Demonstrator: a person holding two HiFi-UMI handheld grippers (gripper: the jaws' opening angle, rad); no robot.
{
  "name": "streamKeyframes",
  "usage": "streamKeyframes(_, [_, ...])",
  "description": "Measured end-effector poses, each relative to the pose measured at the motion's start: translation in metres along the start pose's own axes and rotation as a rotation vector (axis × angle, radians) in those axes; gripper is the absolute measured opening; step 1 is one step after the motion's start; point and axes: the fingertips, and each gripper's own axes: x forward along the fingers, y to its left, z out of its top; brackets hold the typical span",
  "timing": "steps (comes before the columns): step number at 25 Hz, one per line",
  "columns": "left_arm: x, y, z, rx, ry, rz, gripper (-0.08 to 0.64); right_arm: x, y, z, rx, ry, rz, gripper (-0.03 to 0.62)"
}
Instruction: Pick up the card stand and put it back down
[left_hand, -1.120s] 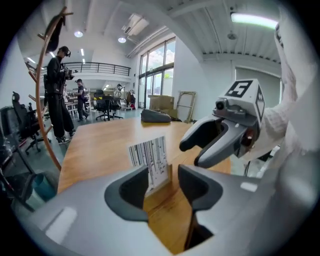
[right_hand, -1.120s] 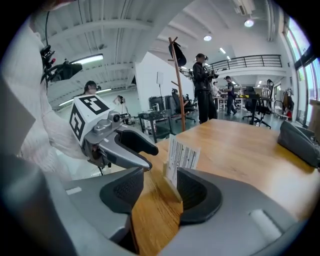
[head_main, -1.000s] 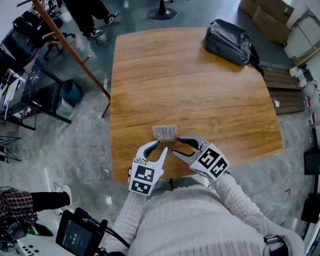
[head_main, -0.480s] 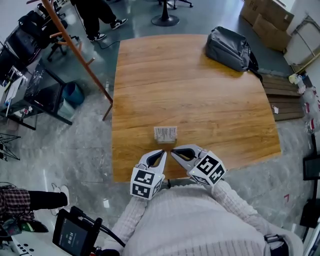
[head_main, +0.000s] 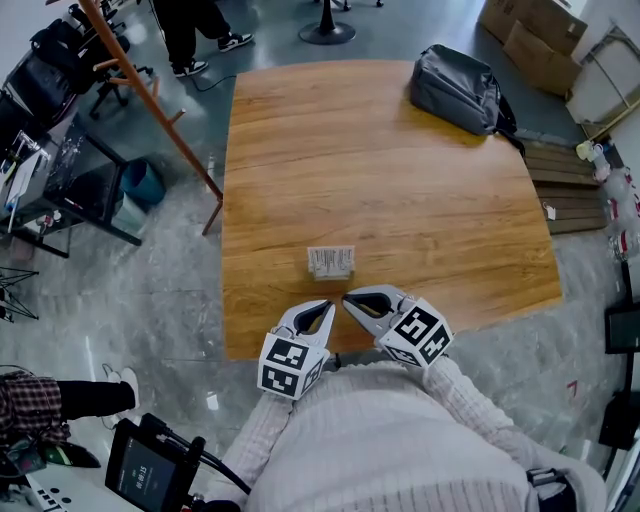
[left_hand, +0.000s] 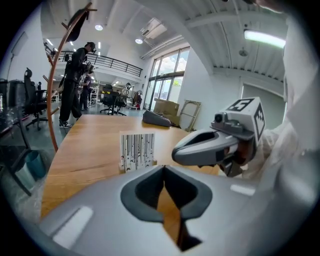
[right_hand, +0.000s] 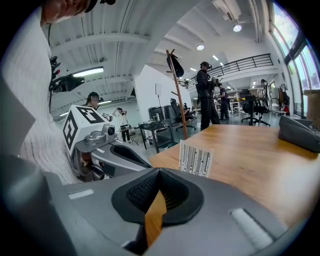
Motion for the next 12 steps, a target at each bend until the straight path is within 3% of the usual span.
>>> streamKeyframes(12, [-0.0033,0.0028,0.0009,0.028,0.004,-0.018,0.008,0.0046,0.0001,0.0000,0.062,-0.013,0.022,0.000])
